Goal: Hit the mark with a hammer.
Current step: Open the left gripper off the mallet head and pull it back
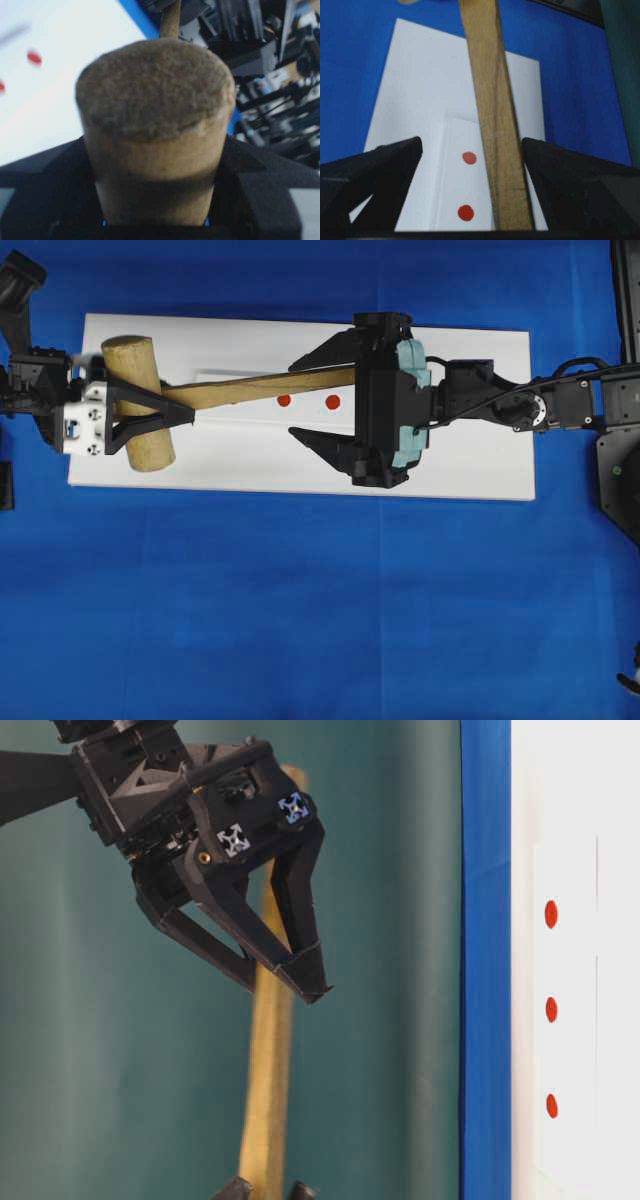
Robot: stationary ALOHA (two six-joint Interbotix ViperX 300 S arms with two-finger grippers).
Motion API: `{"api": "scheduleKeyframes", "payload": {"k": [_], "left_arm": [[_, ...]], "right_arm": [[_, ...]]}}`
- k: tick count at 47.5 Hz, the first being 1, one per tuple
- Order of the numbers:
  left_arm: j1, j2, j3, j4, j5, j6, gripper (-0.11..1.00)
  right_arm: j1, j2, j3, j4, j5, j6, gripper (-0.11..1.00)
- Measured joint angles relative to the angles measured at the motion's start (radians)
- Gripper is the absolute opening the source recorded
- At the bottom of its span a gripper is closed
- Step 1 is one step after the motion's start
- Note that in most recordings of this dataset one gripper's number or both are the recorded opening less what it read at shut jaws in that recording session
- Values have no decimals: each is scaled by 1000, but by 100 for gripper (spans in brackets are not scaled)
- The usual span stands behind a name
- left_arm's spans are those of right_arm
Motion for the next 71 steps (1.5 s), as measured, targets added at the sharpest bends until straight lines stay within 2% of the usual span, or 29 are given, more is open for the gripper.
{"api": "scheduleKeyframes", "payload": {"k": [6, 11, 31, 38, 42, 45, 50, 55, 71], "left_arm": [[-9, 0, 0, 2, 29, -114, 43], [-14, 0, 0, 3, 32, -153, 43], [-32, 2, -5, 2, 32, -183, 43], [-48, 2, -15, 2, 34, -193, 43], [-55, 2, -20, 3, 34, -195, 43], [-63, 2, -26, 3, 34, -195, 43], [-80, 2, -34, 3, 32, -195, 43], [-86, 2, -35, 2, 32, -195, 43], [-89, 3, -35, 5, 32, -132, 43]], "right_arm": [[0, 2, -2, 0, 0, -3, 91], [0, 9, -2, 0, 0, -5, 91], [0, 25, -2, -2, 3, -11, 91], [0, 44, -2, -3, 3, -26, 87], [0, 49, -5, -3, 2, -32, 78], [2, 51, -8, -3, 3, -38, 62], [0, 51, -9, -3, 8, -38, 28], [3, 51, -8, -3, 31, -40, 6], [3, 52, -9, -3, 49, -40, 5]]}}
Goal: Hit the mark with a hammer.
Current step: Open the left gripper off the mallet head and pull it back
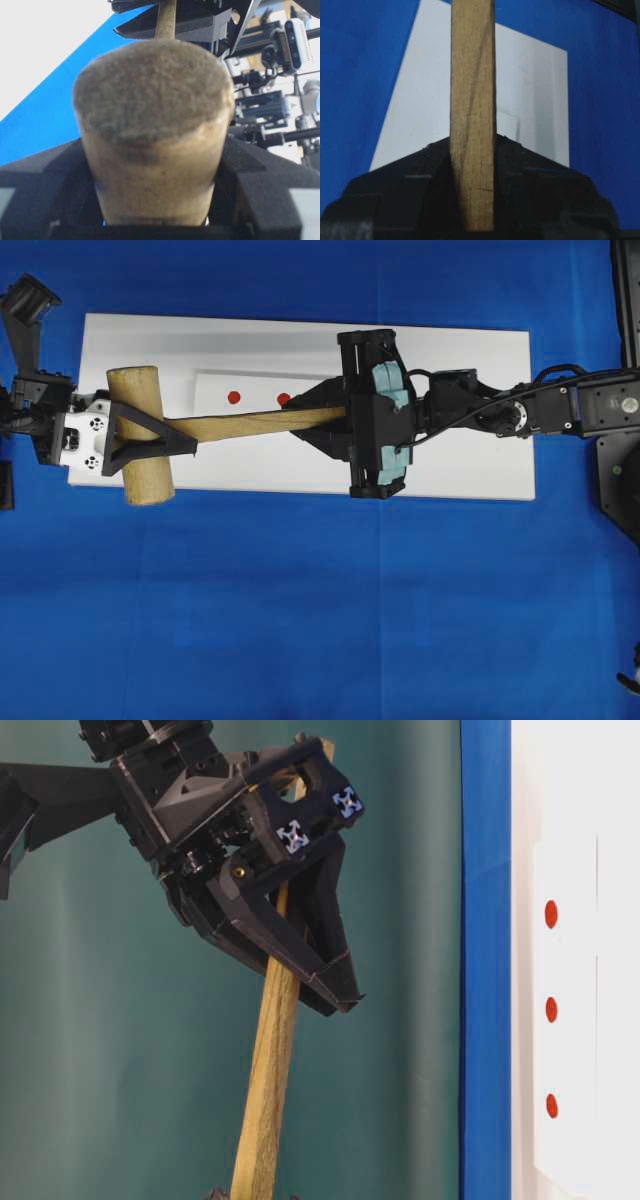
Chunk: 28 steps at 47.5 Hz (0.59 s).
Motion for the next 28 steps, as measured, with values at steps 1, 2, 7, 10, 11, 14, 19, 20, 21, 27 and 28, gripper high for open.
{"api": "scheduleKeyframes", "payload": {"k": [1, 2, 7, 10, 11, 14, 19, 20, 21, 27, 28], "left_arm": [[0, 0, 0, 0, 0, 2, 43], [0, 0, 0, 0, 0, 2, 43], [0, 0, 0, 0, 0, 3, 44], [0, 0, 0, 0, 0, 3, 44], [0, -2, 0, -2, 0, 3, 44], [0, -2, 0, -2, 0, 2, 44], [0, -3, -2, -2, 2, -9, 55], [0, -5, -2, -2, 3, -11, 60], [2, -6, -2, -2, 3, -12, 66], [8, -14, -2, -2, 26, -8, 91], [8, -15, -2, -2, 29, -8, 91]], "right_arm": [[0, -2, 2, 0, 0, 2, 5], [-2, -2, 0, 0, 0, 2, 5], [-2, -2, 0, 0, 0, 2, 5], [-2, -2, 0, 0, 0, 2, 5], [0, -2, 0, 0, 0, 3, 5], [0, -2, 0, 0, 0, 2, 5], [-3, -2, 0, 0, 9, 6, 5], [-3, -2, 0, 0, 14, 6, 5], [-5, 0, 0, 0, 15, 6, 5], [-5, 0, 2, 2, 17, 8, 5], [-3, 0, 2, 3, 17, 8, 5]]}}
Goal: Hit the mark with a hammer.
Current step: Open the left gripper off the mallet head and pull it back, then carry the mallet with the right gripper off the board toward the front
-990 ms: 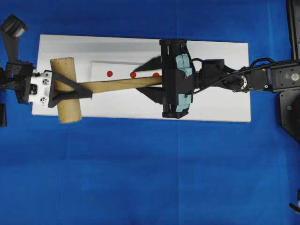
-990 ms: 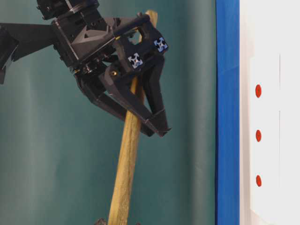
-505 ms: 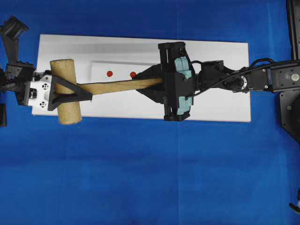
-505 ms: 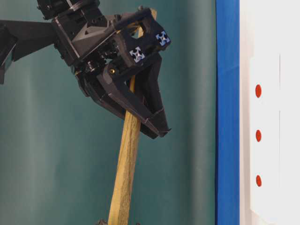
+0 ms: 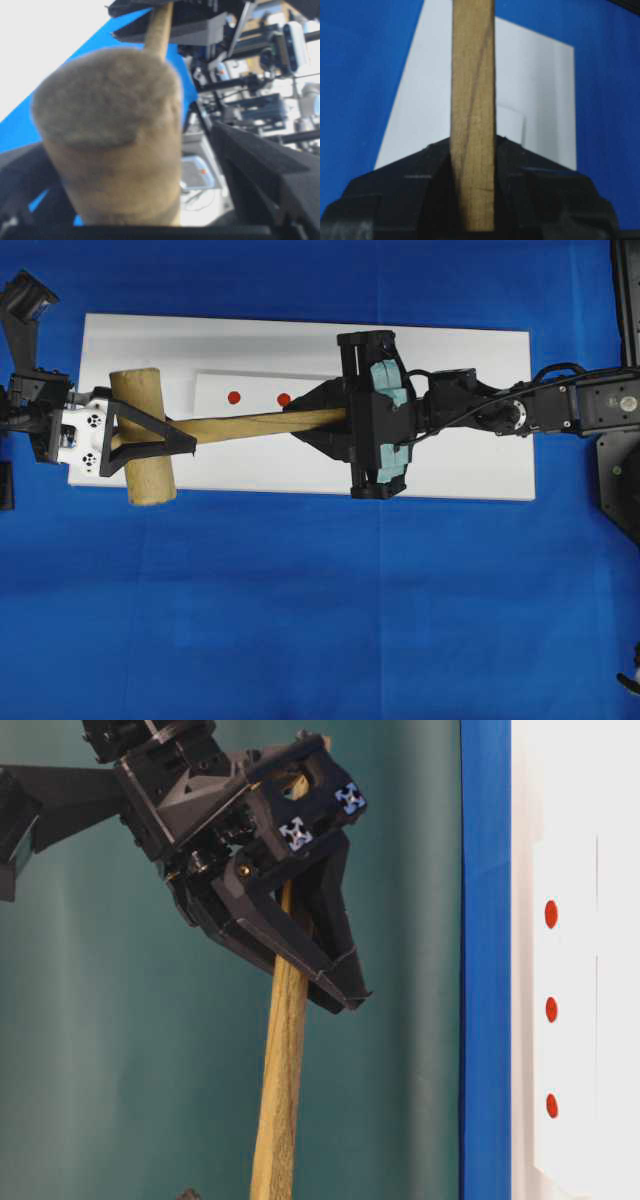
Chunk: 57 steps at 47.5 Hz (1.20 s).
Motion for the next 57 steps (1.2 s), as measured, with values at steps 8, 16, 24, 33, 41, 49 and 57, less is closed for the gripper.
{"api": "scheduleKeyframes", "payload": {"k": [8, 16, 24, 33, 41, 49, 57], "left_arm": [[15, -20, 0, 0, 58, 3, 88], [48, -98, 34, 3, 169, 17, 88], [75, -224, 67, 5, 270, 87, 88], [78, -348, 97, 6, 327, 235, 87], [78, -419, 137, 8, 333, 436, 87], [75, -434, 163, 9, 336, 703, 87], [75, -434, 166, 9, 336, 888, 86]], "right_arm": [[0, 0, 0, 25, 0, 0, 5], [2, 0, 6, 61, 3, 2, 5], [0, -3, 28, 109, 5, 2, 5], [0, -20, 46, 169, 5, 2, 5], [2, -35, 63, 229, 3, 3, 5], [0, -38, 66, 255, 3, 3, 5], [0, -38, 67, 265, 3, 3, 5]]}}
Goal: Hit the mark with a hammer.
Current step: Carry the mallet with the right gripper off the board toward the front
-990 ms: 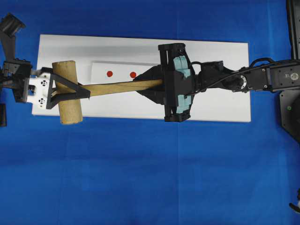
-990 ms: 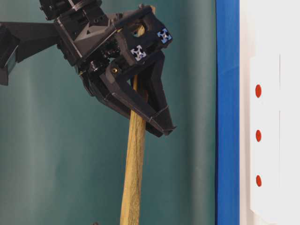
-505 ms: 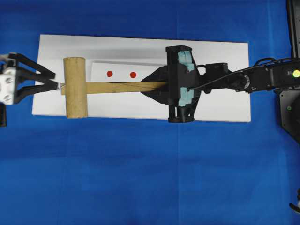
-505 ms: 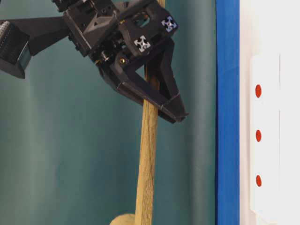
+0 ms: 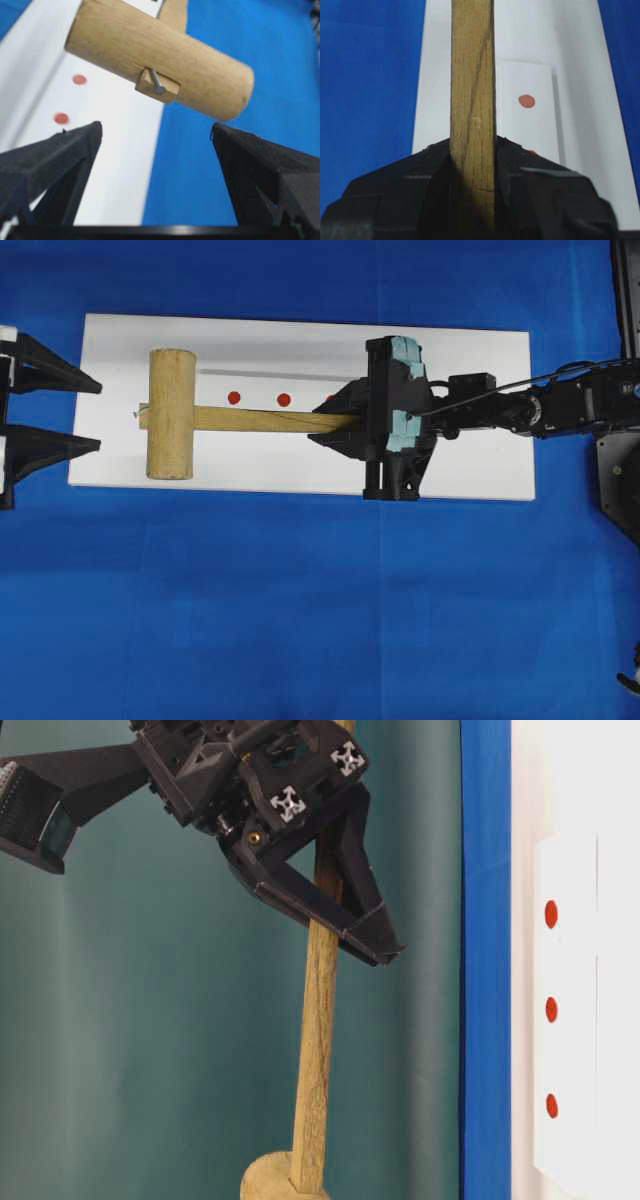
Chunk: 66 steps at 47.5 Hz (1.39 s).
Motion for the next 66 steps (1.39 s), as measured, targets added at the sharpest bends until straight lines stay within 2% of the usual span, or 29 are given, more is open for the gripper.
{"api": "scheduleKeyframes", "payload": {"k": [7, 14, 24, 35, 44, 54, 58, 66], "left_arm": [[-2, 2, 2, 0, 0, 112, 83], [-2, 2, 2, 0, 0, 160, 83], [5, 2, 2, 0, 0, 164, 83], [38, 2, 2, 0, 0, 166, 83], [64, 2, 2, 0, 0, 169, 83], [67, 2, 2, 2, 0, 167, 83], [66, 2, 2, 0, 0, 167, 83], [66, 3, 6, 2, 0, 167, 83]], "right_arm": [[0, 0, 0, 6, 0, 0, 5], [0, 0, 0, 12, 2, 0, 5], [11, 0, 0, 35, 32, 21, 5], [114, 6, 0, 75, 2, 49, 5], [229, 44, -2, 153, -132, 51, 5], [342, 100, -28, 227, -206, 52, 5], [371, 118, -38, 245, -210, 51, 5], [394, 135, -44, 252, -212, 51, 5]]}}
